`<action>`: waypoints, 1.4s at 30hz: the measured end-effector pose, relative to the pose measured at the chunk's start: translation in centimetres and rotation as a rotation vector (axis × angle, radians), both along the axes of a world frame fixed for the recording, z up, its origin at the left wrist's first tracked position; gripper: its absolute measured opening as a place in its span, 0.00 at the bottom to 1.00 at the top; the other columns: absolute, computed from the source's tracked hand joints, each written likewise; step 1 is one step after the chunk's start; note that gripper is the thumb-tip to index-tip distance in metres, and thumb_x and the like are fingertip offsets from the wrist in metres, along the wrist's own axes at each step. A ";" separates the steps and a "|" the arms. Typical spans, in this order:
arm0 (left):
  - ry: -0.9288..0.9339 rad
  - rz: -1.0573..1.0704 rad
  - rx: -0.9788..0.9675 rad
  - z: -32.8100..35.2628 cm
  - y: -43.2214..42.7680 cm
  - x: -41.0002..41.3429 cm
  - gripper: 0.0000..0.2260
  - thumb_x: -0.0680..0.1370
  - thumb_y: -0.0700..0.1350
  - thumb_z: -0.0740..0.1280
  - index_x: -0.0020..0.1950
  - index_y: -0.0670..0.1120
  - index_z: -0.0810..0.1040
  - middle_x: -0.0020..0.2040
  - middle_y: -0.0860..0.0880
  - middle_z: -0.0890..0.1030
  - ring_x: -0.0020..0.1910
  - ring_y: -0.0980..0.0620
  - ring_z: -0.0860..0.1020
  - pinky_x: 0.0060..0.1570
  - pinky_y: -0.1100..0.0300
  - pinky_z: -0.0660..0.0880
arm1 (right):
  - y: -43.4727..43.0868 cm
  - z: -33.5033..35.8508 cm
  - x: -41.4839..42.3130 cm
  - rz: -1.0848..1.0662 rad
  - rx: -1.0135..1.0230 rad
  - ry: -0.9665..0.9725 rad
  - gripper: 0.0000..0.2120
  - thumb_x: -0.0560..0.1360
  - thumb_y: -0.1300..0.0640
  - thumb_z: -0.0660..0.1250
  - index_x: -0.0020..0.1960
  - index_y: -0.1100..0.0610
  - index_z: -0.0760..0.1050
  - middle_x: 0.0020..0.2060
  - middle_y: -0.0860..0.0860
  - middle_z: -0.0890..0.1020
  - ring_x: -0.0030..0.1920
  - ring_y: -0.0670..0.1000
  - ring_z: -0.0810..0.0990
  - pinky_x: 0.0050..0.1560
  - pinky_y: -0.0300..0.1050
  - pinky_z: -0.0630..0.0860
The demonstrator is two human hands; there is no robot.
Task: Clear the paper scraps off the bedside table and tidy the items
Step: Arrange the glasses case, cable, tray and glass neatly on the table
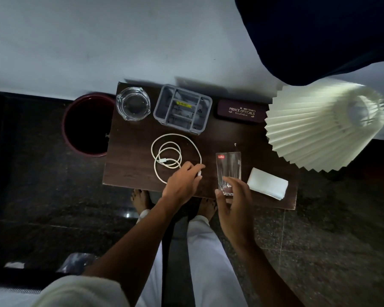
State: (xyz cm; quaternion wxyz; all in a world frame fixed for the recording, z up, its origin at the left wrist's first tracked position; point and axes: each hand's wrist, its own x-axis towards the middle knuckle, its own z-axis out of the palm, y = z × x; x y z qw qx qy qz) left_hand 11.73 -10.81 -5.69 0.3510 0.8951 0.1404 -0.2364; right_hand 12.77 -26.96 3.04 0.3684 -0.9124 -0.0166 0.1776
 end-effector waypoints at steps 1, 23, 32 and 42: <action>0.004 0.012 0.006 -0.2 -0.3 0.2 0.15 0.82 0.48 0.64 0.70 0.52 0.73 0.60 0.48 0.75 0.54 0.46 0.79 0.53 0.46 0.79 | 0.0 0.0 -0.1 0.001 0.004 0.004 0.15 0.78 0.60 0.69 0.64 0.60 0.77 0.63 0.57 0.77 0.59 0.46 0.75 0.50 0.25 0.70; 0.105 1.089 -1.081 21.4 2.8 -7.1 0.10 0.77 0.46 0.66 0.42 0.45 0.85 0.43 0.43 0.84 0.44 0.48 0.84 0.44 0.60 0.82 | 5.5 5.7 2.1 0.543 0.206 -0.014 0.30 0.76 0.54 0.70 0.75 0.41 0.64 0.68 0.44 0.69 0.65 0.43 0.72 0.60 0.42 0.76; -0.381 1.118 -1.219 39.9 3.6 -11.8 0.16 0.69 0.51 0.78 0.37 0.38 0.80 0.35 0.35 0.78 0.35 0.41 0.82 0.37 0.50 0.82 | 10.7 17.2 -2.4 0.746 0.436 -0.153 0.13 0.83 0.43 0.54 0.56 0.45 0.76 0.60 0.35 0.74 0.59 0.37 0.74 0.61 0.46 0.75; -0.841 0.575 0.164 48.5 7.0 -14.3 0.06 0.82 0.37 0.65 0.49 0.47 0.80 0.44 0.46 0.86 0.41 0.51 0.84 0.39 0.58 0.80 | 6.4 33.4 -9.4 0.830 0.577 0.027 0.13 0.81 0.43 0.61 0.48 0.51 0.78 0.37 0.48 0.82 0.40 0.44 0.82 0.43 0.42 0.79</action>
